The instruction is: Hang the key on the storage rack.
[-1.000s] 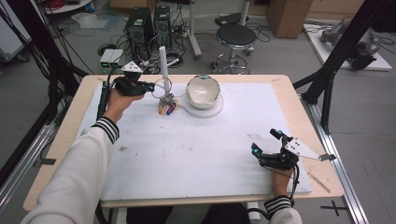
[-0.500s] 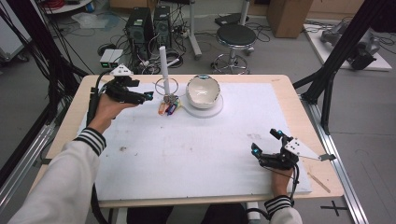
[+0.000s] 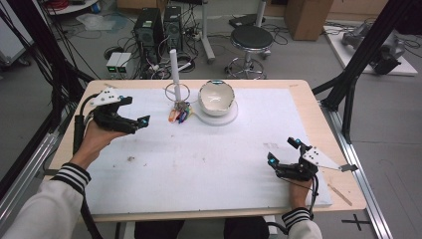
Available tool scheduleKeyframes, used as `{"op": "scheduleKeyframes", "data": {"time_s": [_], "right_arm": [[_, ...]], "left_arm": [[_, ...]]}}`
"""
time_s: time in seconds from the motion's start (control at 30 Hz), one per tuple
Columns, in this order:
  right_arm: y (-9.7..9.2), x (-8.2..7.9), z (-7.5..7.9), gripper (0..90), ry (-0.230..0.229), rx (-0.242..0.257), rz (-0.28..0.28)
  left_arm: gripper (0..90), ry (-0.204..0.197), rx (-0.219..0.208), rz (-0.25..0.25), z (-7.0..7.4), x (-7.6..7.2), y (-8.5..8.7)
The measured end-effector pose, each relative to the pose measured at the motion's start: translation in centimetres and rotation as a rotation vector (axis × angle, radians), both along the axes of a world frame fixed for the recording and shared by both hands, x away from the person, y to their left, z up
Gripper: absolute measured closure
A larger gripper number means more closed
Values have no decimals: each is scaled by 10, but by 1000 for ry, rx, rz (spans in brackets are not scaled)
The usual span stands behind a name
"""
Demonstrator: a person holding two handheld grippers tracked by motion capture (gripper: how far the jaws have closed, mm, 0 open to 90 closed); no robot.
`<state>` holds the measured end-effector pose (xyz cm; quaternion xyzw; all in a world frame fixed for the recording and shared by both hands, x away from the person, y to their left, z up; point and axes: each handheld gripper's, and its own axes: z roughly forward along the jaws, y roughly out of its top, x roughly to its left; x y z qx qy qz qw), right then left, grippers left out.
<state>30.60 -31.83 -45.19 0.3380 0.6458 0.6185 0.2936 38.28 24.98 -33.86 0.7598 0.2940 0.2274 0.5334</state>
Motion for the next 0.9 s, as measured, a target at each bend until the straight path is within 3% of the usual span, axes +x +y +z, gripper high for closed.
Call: {"op": "scheduleKeyframes", "data": {"time_s": [0.2, 0.37, 0.43, 0.5, 0.57, 0.77, 0.9], "right_arm": [[0, 0, 0, 10, 1, 0, 1], [0, 0, 0, 10, 4, 0, 0], [0, 0, 0, 10, 1, -2, -1], [0, 0, 0, 10, 0, 0, 0], [1, -1, 0, 10, 4, 2, 0], [0, 0, 0, 10, 4, 0, -1], [0, -1, 0, 10, 6, 2, -2]], "left_arm": [[17, -64, -62, -29, -16, -34, 16], [17, -137, -92, -20, -42, -65, 29], [17, -148, -127, 0, -55, -74, 34], [17, -139, -164, 16, -66, -79, 38], [17, -156, -192, 43, -78, -86, 40], [17, -174, -208, 69, -99, -97, 41], [17, -194, -248, 57, -112, -102, 41]]}}
